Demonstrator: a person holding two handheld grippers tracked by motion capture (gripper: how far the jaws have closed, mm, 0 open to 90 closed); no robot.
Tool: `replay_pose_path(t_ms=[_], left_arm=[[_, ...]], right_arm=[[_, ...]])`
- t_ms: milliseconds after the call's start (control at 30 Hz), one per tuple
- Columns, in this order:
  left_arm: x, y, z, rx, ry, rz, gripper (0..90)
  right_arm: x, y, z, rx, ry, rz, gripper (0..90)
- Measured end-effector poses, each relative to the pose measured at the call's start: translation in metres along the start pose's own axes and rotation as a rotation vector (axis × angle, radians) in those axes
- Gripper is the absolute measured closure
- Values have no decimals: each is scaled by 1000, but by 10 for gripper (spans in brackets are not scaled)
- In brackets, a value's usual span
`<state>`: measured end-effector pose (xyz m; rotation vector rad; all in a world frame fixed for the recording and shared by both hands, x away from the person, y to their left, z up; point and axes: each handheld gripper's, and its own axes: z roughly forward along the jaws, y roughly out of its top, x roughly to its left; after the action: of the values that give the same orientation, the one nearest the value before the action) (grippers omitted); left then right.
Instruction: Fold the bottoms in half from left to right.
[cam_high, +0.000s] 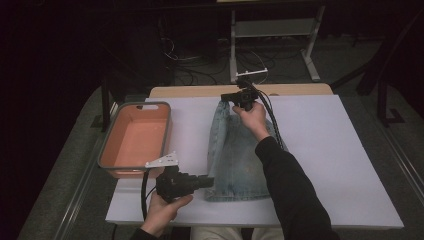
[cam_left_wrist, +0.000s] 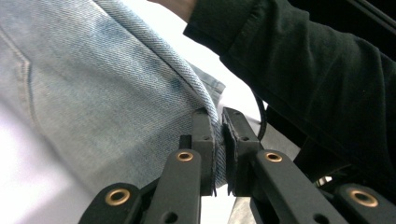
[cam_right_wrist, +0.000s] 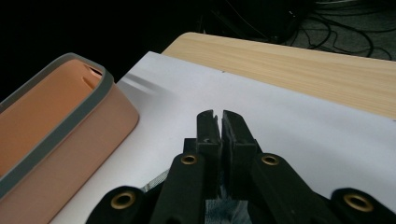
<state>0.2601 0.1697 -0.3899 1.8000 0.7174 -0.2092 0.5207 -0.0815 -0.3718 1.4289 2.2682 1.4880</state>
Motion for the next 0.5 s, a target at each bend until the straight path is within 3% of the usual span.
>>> replay_pose_path(t_ms=[500], left_arm=[[-14, 23, 47, 35, -61, 61, 838]], right_arm=[[-26, -3, -29, -4, -45, 14, 861]])
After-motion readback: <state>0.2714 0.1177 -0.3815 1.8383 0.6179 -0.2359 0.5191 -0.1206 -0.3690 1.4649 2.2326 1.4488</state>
